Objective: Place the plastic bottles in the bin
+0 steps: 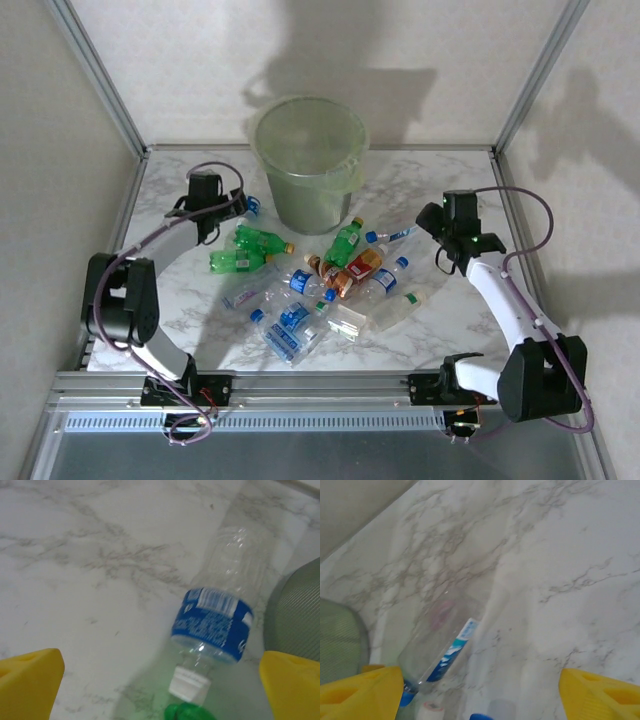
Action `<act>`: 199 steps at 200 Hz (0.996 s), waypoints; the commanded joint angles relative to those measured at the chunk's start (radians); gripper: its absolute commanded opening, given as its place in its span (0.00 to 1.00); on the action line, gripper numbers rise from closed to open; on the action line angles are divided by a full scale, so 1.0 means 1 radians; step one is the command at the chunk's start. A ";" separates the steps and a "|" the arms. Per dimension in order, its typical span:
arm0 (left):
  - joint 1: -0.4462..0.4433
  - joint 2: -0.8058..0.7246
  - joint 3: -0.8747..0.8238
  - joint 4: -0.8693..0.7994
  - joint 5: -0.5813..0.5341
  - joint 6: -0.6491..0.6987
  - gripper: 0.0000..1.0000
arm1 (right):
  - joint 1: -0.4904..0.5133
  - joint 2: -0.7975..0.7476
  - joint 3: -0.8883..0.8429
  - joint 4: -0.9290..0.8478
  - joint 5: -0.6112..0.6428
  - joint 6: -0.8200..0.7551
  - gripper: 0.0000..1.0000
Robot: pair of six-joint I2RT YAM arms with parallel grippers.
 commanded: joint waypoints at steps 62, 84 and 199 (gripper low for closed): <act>-0.005 0.206 0.158 0.005 0.122 0.029 0.98 | 0.072 0.003 0.074 -0.094 -0.062 0.029 0.88; -0.007 0.225 0.153 0.009 0.129 0.031 0.98 | 0.078 -0.002 0.077 -0.101 -0.067 0.036 0.88; -0.008 0.337 0.194 -0.012 0.108 0.055 0.95 | 0.113 0.031 0.088 -0.075 -0.113 0.058 0.91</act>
